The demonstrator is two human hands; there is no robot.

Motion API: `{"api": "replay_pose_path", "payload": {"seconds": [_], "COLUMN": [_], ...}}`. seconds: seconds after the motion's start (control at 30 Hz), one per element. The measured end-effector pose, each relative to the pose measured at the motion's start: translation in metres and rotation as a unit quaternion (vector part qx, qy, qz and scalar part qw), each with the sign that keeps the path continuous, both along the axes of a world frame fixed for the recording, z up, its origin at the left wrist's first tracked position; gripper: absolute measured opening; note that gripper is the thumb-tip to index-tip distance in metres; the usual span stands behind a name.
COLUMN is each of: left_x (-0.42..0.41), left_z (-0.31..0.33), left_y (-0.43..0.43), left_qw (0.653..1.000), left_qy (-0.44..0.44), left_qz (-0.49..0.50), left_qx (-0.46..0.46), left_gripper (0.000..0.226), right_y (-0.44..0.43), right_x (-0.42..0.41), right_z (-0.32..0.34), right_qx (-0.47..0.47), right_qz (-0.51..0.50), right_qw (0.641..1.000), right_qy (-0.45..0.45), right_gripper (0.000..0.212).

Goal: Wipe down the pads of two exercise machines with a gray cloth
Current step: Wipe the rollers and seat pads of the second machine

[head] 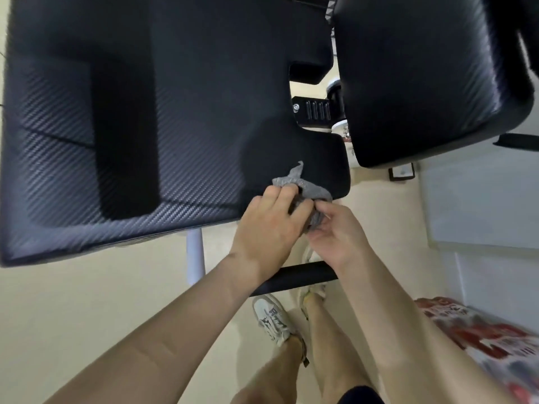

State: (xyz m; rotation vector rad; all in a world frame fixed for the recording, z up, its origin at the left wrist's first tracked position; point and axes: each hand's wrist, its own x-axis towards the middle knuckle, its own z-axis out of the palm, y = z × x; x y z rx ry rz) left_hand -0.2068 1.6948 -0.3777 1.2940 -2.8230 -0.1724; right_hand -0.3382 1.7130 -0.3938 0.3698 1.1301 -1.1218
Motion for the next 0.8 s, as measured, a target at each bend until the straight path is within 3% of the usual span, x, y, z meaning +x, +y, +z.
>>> {"api": "replay_pose_path", "payload": {"seconds": [0.13,0.23,0.43,0.53,0.8], "left_x": [-0.025,-0.061,-0.064,-0.042,0.029], "left_z": [-0.01,-0.03,-0.03,-0.02,-0.006], "left_y": [-0.002,-0.009,-0.026,-0.024,-0.004], "left_qw": [1.0,0.998,0.985,0.986,0.992], "left_qy": [0.027,-0.009,-0.114,-0.105,-0.071], "left_qz": [-0.003,-0.056,-0.132,-0.126,-0.101], "left_qx": [0.016,-0.004,-0.004,-0.035,-0.035], "left_gripper": [0.028,0.038,0.054,0.063,0.052], "right_y": [-0.002,-0.007,-0.031,-0.033,-0.012], "right_x": [-0.026,-0.048,-0.022,-0.001,0.066], "right_z": [-0.007,-0.014,-0.002,0.003,0.012], "right_qx": [0.048,0.065,0.088,0.103,0.073], "right_qz": [0.026,-0.037,-0.094,-0.095,-0.055], "right_qw": [0.996,0.991,0.989,0.987,0.996], "right_qy": [0.076,0.108,0.073,0.08,0.009], "right_gripper": [0.029,0.03,0.039,0.045,0.048]}}
